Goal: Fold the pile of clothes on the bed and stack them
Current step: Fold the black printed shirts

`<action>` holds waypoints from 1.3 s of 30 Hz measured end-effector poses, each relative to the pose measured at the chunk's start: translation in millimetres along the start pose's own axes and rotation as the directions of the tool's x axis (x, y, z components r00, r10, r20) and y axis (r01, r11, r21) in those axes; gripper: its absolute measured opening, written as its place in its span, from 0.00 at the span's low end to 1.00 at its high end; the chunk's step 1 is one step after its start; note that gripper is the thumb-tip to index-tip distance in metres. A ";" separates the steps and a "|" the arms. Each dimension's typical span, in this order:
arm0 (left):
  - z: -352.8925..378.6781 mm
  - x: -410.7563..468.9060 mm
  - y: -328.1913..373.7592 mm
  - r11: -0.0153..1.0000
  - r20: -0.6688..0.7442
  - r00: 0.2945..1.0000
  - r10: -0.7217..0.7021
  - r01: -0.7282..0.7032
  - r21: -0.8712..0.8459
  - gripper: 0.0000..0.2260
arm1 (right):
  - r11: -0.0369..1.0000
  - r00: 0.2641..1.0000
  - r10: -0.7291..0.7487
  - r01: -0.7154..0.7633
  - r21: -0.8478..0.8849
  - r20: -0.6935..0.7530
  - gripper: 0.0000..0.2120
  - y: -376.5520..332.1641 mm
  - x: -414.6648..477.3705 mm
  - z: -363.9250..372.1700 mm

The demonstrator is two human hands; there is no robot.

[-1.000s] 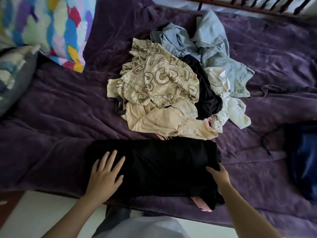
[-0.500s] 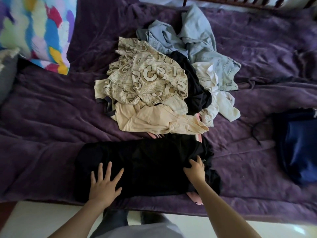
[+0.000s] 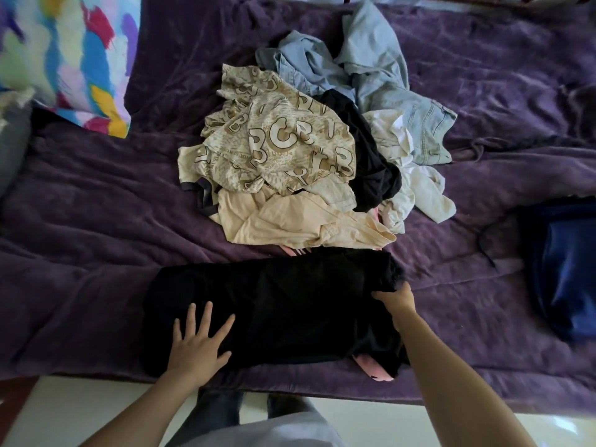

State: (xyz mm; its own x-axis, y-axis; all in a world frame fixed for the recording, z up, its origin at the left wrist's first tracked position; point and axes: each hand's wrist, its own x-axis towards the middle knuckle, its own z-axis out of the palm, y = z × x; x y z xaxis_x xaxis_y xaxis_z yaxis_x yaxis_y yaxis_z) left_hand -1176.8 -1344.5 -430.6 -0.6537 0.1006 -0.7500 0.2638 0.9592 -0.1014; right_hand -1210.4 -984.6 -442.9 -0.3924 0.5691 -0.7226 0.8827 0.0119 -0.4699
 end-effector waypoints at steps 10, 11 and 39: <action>-38.9 -0.9 -18.4 0.896 0.014 0.998 0.061 -0.048 -0.442 0.23 | 0.957 0.932 -0.274 0.240 0.162 0.238 0.07 -86.0 -135.3 -17.3; -48.6 -2.5 -24.0 0.704 0.004 0.999 0.040 -0.025 -0.709 0.19 | 0.941 0.914 -0.332 0.305 0.146 0.233 0.07 -90.1 -152.6 -2.4; -37.7 -17.5 -118.0 0.828 -0.768 0.525 -0.368 -0.191 -0.527 0.21 | -0.003 0.562 -0.269 0.812 -0.584 0.783 0.30 0.1 -199.8 217.7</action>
State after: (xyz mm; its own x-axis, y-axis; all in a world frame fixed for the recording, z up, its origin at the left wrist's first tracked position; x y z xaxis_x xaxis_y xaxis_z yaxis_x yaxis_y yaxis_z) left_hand -1223.2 -1449.4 -380.9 -0.9846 -0.0970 0.1452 -0.0306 0.9145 0.4035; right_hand -1188.2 -1277.2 -409.0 -0.6600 -0.3271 -0.6763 -0.1702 0.9419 -0.2895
